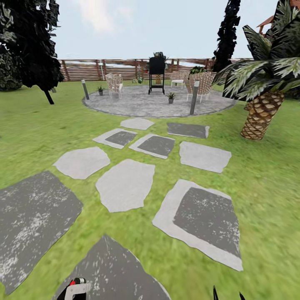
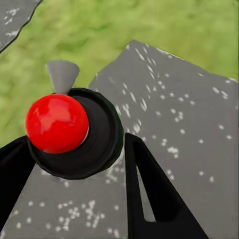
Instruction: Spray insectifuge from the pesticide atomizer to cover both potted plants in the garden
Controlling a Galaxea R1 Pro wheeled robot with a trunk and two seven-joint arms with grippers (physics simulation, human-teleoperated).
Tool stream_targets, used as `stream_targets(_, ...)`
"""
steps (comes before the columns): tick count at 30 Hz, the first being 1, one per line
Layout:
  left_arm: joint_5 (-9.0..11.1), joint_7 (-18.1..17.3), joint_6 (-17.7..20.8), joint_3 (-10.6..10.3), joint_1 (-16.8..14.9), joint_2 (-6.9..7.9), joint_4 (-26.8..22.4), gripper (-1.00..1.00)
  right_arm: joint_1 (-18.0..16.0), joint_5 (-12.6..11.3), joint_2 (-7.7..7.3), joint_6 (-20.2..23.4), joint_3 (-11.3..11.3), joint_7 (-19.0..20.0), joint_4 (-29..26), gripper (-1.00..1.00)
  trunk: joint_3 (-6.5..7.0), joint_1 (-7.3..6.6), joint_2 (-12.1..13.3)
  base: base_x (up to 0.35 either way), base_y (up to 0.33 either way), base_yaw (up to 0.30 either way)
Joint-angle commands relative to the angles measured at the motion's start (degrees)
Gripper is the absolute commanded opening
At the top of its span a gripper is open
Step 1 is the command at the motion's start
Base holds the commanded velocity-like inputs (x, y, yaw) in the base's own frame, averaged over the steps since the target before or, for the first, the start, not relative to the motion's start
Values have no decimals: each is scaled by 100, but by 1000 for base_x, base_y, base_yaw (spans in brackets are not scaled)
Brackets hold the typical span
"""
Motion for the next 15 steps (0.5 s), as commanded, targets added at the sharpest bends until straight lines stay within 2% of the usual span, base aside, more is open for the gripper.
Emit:
stream_targets(1, 10, 0, -18, 2, -3, -1, 6, -100, -3, 13, 0, -14, -23, 8, 6, 100, 5, 3, -1, 339, 0, 0)
stream_targets(15, 10, -1, -18, 1, -3, -1, 3, -100, -3, 3, 1, -10, -24, 4, 148, 100, 130, 3, -1, 339, 0, -80)
